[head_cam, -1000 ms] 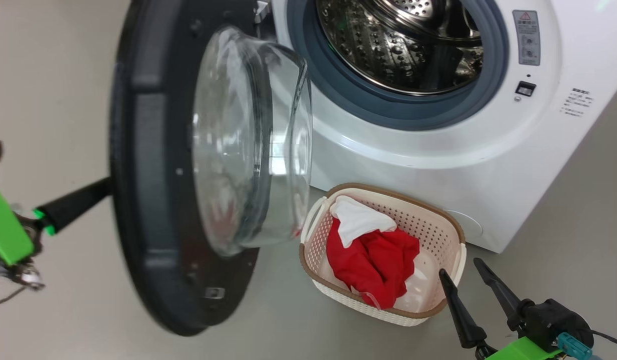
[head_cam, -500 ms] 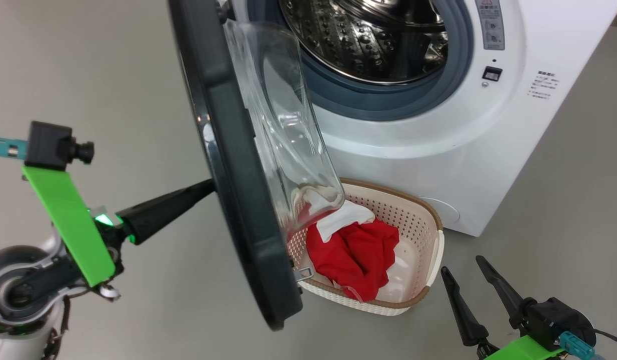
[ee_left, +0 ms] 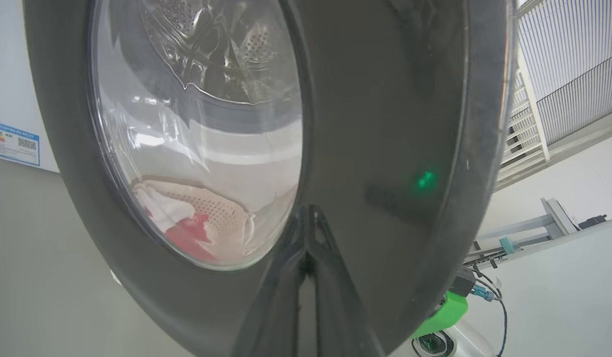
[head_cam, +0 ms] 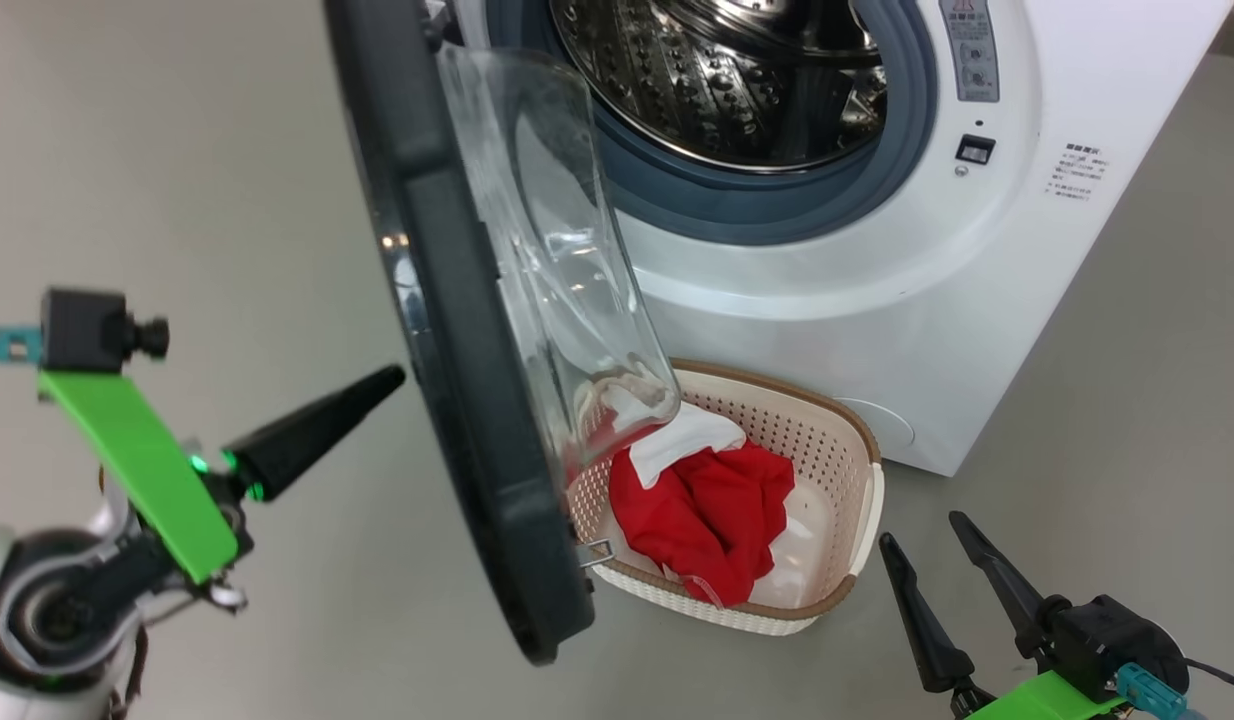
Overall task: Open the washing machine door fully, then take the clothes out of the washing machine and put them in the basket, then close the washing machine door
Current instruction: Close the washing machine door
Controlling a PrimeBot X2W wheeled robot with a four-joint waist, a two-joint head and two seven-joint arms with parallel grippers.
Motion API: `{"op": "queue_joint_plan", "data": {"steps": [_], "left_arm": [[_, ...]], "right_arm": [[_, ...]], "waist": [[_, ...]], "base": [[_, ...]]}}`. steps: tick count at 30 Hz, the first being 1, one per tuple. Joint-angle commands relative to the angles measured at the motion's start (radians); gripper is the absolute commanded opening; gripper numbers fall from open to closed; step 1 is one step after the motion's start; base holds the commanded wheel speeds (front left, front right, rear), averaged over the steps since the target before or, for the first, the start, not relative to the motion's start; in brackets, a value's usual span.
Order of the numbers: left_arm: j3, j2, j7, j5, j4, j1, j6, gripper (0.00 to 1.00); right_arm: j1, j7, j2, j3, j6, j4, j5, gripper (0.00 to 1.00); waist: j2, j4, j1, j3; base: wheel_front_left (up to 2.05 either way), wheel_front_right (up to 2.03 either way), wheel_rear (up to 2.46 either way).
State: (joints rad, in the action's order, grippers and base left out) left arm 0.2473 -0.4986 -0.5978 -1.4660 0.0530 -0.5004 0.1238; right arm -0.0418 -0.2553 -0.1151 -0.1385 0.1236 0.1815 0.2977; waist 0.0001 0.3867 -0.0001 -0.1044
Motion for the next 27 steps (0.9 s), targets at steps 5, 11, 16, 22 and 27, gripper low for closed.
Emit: {"op": "queue_joint_plan", "data": {"steps": [5,11,16,22,27], "left_arm": [[-0.035,-0.063,0.069,-0.003,0.016,0.048,0.007,0.09],[-0.040,-0.064,0.161,-0.023,0.061,0.133,0.007,0.35],[-0.042,-0.054,0.246,-0.030,0.100,0.212,0.007,0.89],[-0.039,-0.026,0.323,-0.050,0.152,0.273,0.007,1.00],[-0.050,0.003,0.394,-0.066,0.189,0.318,0.007,1.00]], "right_arm": [[0.001,-0.006,0.002,-0.025,0.007,-0.021,-0.006,1.00],[-0.010,-0.006,0.005,-0.033,0.007,-0.019,-0.003,1.00],[-0.015,-0.006,0.007,-0.036,0.007,-0.017,0.000,1.00],[-0.015,-0.006,0.008,-0.038,0.007,-0.016,0.000,1.00],[-0.016,-0.006,0.008,-0.039,0.007,-0.016,0.000,1.00]], "waist": [[-0.0001,0.014,0.0001,0.022],[-0.0001,0.022,0.0001,0.042],[-0.0001,0.028,0.0001,0.049],[-0.0001,0.035,0.0001,0.049],[-0.0001,0.037,0.0001,0.051]], "base": [[0.00,0.00,0.00],[0.00,0.00,0.00],[0.00,0.00,0.00],[0.00,0.00,0.00],[0.00,0.00,0.00]]}}
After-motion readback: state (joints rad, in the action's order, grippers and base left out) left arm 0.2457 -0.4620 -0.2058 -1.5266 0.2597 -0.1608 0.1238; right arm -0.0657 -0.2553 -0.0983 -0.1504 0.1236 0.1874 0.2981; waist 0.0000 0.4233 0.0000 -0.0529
